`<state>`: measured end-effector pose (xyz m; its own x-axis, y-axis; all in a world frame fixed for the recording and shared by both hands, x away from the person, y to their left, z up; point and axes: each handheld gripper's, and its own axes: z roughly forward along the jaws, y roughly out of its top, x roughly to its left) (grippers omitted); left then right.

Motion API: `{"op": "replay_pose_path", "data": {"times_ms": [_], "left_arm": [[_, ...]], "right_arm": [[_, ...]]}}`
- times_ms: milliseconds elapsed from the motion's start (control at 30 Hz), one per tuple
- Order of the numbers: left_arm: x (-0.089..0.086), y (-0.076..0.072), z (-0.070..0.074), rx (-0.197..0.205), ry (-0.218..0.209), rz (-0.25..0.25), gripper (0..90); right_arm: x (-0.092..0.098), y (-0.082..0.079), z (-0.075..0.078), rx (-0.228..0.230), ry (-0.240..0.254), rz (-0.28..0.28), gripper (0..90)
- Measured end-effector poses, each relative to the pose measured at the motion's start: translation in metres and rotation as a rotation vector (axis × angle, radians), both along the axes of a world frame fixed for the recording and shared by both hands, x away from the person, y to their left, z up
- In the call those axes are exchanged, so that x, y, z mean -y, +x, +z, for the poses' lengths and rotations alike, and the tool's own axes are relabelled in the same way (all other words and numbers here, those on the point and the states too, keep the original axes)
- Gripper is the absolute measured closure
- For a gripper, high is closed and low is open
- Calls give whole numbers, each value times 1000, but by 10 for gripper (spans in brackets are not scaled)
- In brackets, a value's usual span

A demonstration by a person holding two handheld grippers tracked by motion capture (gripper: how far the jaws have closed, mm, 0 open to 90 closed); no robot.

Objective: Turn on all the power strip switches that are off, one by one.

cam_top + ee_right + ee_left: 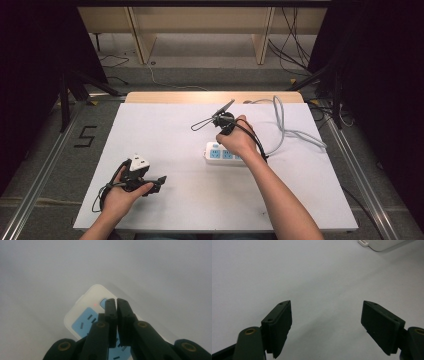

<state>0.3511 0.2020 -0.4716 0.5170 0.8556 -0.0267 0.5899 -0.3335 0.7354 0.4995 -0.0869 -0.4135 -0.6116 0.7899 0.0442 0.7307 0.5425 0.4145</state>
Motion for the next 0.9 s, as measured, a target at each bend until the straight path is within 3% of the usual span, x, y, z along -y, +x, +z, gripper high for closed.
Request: {"op": "replay_pose_path", "data": {"times_ms": [900], "left_arm": [[0, 0, 0, -1, 3, 2, 248]], "right_arm": [[31, -34, 7, 57, 38, 24, 814]]}}
